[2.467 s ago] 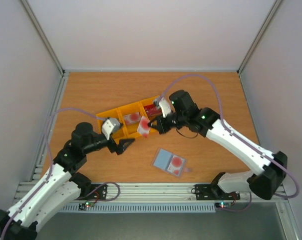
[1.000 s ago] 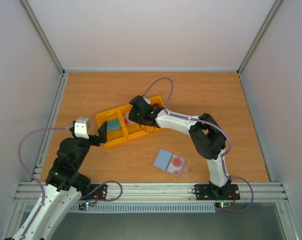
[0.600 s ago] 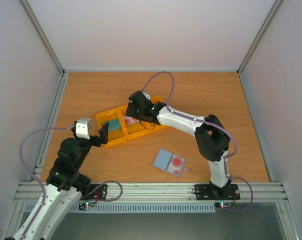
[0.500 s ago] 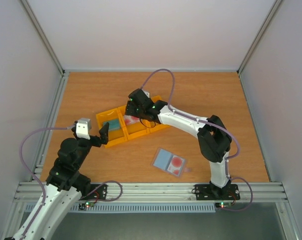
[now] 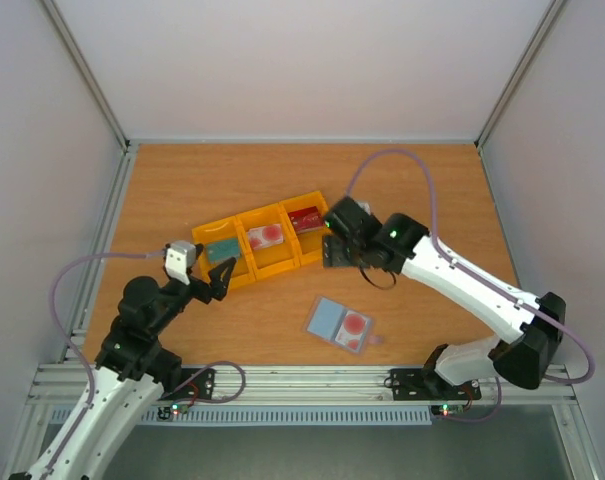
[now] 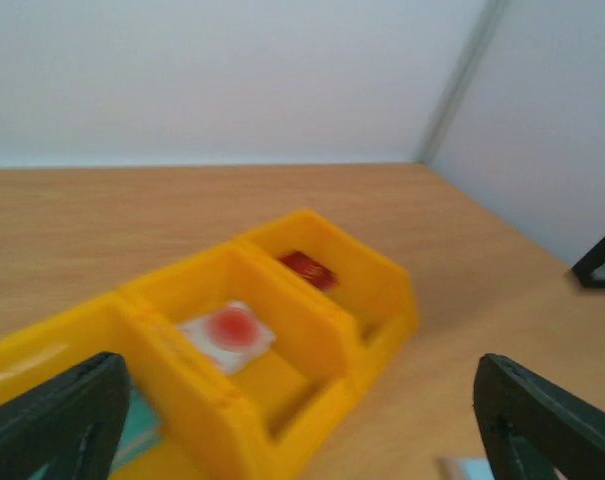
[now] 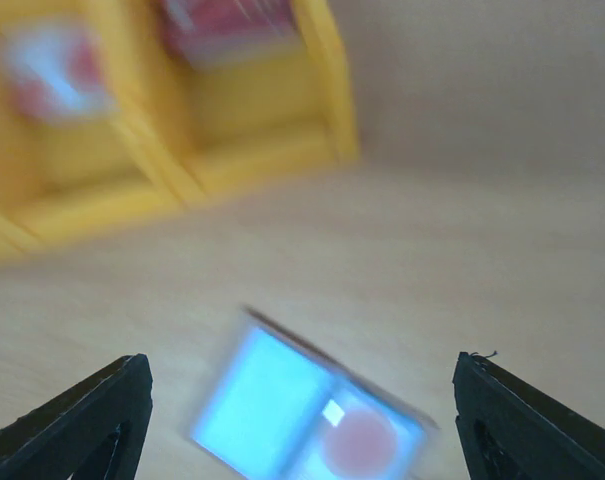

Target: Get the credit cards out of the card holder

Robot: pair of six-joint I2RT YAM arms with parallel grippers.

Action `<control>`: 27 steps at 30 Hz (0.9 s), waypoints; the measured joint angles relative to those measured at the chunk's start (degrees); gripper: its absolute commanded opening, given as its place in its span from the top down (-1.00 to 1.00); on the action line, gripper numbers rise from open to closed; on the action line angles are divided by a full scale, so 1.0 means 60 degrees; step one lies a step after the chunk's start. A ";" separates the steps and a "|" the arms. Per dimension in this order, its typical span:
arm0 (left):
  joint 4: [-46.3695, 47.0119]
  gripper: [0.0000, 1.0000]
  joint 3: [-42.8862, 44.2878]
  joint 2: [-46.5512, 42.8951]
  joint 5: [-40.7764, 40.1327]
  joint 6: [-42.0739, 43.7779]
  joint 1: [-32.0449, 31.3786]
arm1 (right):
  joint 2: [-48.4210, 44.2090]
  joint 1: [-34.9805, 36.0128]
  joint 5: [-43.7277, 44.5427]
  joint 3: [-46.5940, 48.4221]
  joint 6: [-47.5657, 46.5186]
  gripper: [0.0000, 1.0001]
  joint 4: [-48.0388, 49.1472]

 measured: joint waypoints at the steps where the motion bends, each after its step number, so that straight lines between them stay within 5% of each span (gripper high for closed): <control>1: 0.0091 -0.80 0.0004 0.0131 0.0401 -0.0051 0.0000 | -0.0244 0.0000 -0.0073 -0.0586 0.0157 -0.65 -0.0335; 6: 0.0572 -0.78 0.0146 0.2186 0.3049 -0.0812 -0.0153 | -0.0892 -0.0142 -0.0874 -0.3971 0.0976 -0.66 -0.0586; 10: 0.0164 -0.86 0.0747 0.4441 0.3850 -0.1297 -0.1122 | -0.1173 -0.0514 -0.1563 -0.5617 0.1399 -0.71 -0.0262; 14: -0.0346 -0.99 0.1621 0.6845 0.3971 -0.1344 -0.2375 | -0.1195 -0.0670 -0.1989 -0.6229 0.1475 -0.70 0.0401; 27: -0.0288 -0.99 0.3439 1.2244 0.4539 -0.2852 -0.3166 | -0.0532 -0.0783 -0.3563 -0.7439 0.1424 -0.56 0.2630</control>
